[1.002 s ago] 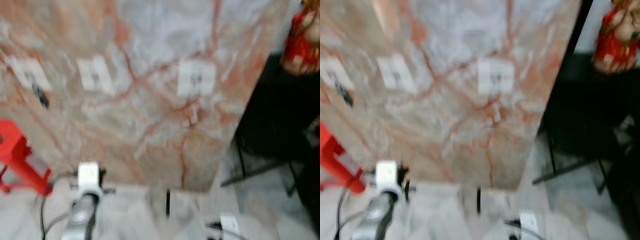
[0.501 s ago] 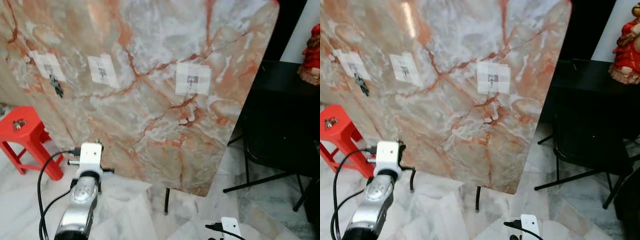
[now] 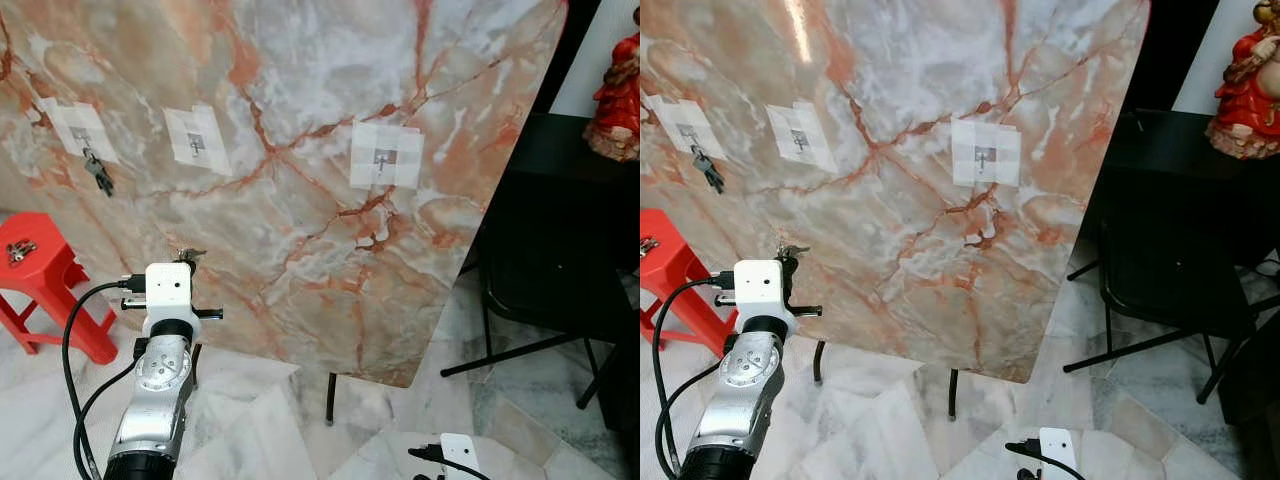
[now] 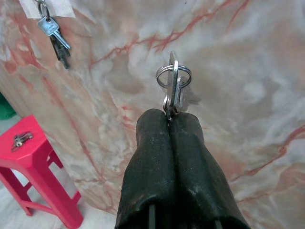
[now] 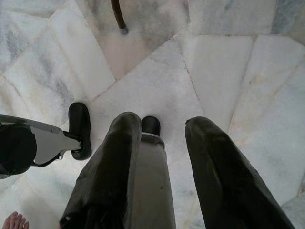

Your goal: Hang keys on a hook

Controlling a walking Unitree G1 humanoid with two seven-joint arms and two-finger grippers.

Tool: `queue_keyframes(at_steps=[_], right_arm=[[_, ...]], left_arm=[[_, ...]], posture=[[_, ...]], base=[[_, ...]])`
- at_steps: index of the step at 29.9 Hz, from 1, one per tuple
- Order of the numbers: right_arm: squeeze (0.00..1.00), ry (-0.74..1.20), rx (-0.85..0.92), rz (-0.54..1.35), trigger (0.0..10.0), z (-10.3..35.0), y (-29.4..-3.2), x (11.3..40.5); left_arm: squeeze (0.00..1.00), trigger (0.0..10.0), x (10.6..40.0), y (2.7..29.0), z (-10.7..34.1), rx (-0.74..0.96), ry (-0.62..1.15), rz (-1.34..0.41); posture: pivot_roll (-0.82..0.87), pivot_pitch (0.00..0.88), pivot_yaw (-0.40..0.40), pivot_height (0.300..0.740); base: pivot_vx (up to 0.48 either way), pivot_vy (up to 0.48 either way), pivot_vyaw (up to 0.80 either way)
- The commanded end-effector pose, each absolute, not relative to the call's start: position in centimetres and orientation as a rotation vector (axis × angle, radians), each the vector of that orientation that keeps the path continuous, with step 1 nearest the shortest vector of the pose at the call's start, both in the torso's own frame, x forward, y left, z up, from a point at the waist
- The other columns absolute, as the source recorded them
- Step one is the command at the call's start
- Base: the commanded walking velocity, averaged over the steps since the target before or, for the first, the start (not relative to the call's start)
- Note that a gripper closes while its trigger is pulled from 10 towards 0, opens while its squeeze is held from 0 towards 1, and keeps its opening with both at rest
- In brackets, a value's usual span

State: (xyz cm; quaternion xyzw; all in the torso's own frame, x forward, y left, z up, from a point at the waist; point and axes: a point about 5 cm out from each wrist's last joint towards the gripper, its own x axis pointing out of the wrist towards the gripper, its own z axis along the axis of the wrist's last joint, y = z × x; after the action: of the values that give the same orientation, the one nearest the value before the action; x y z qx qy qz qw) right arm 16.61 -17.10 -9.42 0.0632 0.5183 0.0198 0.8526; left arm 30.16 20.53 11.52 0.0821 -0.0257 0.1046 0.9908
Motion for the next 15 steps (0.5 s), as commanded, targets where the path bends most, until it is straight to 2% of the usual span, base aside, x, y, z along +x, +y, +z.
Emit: queue_keyframes(at_steps=[1,12,15], right_arm=[[0.0,1.086,0.131,0.042,10.0,-9.36,-17.14,16.74],[0.0,1.082,0.113,0.057,10.0,-9.31,-17.18,16.82],[0.0,1.071,0.117,0.06,10.0,-9.27,-17.13,16.9]], left_arm=[[0.0,10.0,30.4,20.6,12.48,0.147,-0.078,0.23],[0.0,10.0,30.84,20.46,12.92,0.117,-0.086,0.239],[0.0,10.0,30.86,20.39,12.8,0.12,-0.081,0.236]], posture=[[0.09,0.033,-0.034,0.723],[0.09,0.039,-0.037,0.723],[0.09,0.04,-0.037,0.723]], base=[[0.0,0.0,0.0],[0.0,0.0,0.0],[0.0,0.0,0.6]])
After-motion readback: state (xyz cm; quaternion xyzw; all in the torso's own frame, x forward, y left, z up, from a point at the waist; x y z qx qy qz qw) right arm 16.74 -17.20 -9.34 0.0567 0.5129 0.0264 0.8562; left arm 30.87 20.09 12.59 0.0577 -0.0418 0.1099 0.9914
